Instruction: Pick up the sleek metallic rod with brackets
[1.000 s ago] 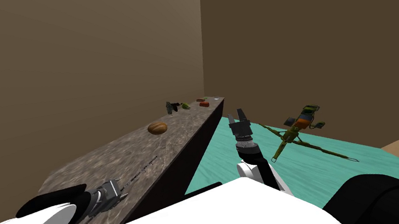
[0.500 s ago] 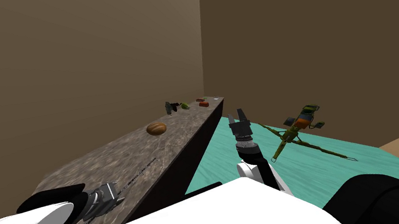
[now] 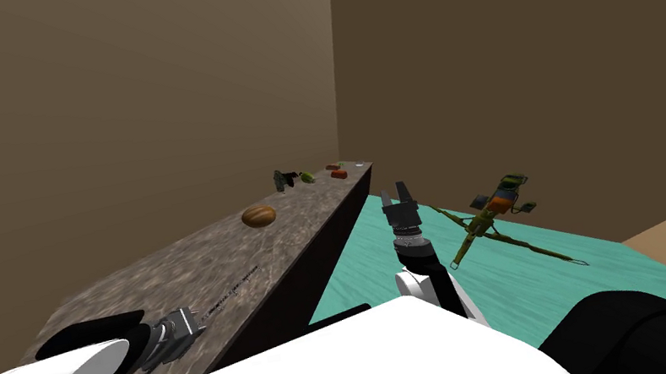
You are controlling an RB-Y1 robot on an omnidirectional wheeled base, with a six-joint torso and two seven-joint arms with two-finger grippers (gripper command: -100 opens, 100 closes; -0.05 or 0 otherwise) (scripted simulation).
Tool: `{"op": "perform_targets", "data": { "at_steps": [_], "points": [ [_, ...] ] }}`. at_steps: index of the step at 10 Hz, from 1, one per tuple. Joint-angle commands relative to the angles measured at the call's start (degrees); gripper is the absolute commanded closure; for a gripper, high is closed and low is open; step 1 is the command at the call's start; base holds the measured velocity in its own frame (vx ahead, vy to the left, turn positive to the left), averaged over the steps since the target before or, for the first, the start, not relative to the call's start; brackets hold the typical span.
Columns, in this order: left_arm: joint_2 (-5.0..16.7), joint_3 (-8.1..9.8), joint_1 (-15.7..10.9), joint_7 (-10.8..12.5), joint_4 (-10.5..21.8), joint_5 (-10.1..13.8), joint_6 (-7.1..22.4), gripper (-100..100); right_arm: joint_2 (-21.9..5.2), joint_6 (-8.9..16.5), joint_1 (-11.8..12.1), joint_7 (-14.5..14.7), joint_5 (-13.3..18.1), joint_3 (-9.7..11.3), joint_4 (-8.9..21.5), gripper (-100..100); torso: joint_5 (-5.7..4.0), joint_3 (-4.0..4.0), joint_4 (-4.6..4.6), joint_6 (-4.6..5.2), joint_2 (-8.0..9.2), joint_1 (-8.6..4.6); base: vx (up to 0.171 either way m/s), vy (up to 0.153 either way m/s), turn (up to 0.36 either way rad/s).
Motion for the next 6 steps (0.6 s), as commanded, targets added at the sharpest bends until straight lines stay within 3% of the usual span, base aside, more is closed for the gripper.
{"op": "perform_targets", "data": {
  "at_steps": [1,4,5,6],
  "points": [
    [0.0,0.0,0.0,0.0,0.0,0.0,0.0,100,0.0,0.0,0.0,0.0,0.0,0.0,0.0,0,0.0,0.0,0.0,0.0,0.0,0.0,0.0,0.0,0.0],
    [-0.01,0.01,0.0,0.03,0.0,0.01,0.0,100,0.0,0.0,0.0,0.0,0.0,0.0,0.0,0,0.02,-0.01,-0.01,0.02,-0.02,0.04,0.0,0.0,0.0],
    [-0.01,0.01,0.0,0.02,0.0,0.01,0.0,0,0.0,0.0,0.0,0.0,0.0,0.0,0.0,0,0.02,-0.01,-0.01,0.02,-0.02,0.04,0.0,0.0,0.0],
    [1.02,0.65,0.23,1.07,-1.82,0.86,1.31,100,0.0,0.0,0.0,0.0,0.0,0.0,0.0,0,0.02,-0.02,-0.01,0.02,-0.02,0.04,-0.009,0.004,0.074]
  ]
}}
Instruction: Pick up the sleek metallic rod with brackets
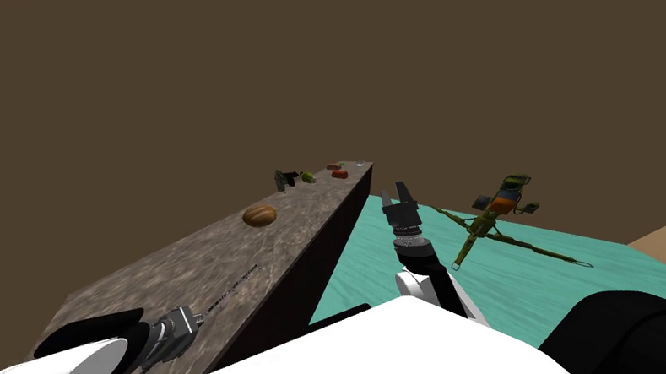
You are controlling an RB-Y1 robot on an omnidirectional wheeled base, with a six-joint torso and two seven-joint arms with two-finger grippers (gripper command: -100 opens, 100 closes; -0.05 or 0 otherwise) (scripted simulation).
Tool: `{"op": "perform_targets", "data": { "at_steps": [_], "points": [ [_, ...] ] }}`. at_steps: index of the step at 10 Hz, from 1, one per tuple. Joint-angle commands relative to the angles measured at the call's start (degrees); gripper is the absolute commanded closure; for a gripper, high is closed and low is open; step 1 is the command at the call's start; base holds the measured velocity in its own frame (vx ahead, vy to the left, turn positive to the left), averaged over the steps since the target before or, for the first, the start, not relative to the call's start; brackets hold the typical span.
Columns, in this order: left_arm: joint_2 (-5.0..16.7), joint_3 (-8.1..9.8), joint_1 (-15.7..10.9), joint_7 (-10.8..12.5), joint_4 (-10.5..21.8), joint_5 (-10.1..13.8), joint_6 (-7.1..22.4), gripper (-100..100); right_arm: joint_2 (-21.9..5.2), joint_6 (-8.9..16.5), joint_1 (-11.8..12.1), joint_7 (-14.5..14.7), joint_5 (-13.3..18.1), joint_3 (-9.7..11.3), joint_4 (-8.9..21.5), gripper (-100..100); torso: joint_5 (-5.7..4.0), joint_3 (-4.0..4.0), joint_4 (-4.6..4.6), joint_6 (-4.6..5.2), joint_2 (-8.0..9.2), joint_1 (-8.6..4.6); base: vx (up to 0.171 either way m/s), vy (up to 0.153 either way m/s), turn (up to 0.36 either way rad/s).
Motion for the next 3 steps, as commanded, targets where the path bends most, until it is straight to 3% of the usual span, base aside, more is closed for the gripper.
{"op": "perform_targets", "data": {
  "at_steps": [1,2,3],
  "points": [
    [0.85,0.66,0.42,1.07,-1.82,0.74,1.28,100,0.0,0.0,0.0,0.0,0.0,0.0,0.0,0,0.0,0.0,0.0,0.0,0.0,0.0,-0.013,0.006,0.056],
    [0.62,0.6,0.39,0.6,-1.27,0.61,0.81,100,0.0,0.0,0.0,0.0,0.0,0.0,0.0,0,0.0,0.02,0.01,0.0,0.04,-0.01,-0.006,0.003,0.007],
    [0.68,0.69,0.44,0.72,-1.44,0.68,0.99,0,0.0,0.0,0.0,0.0,0.0,0.0,0.0,0,0.03,0.0,-0.01,0.01,0.01,0.0,0.0,0.0,0.0]
  ]
}}
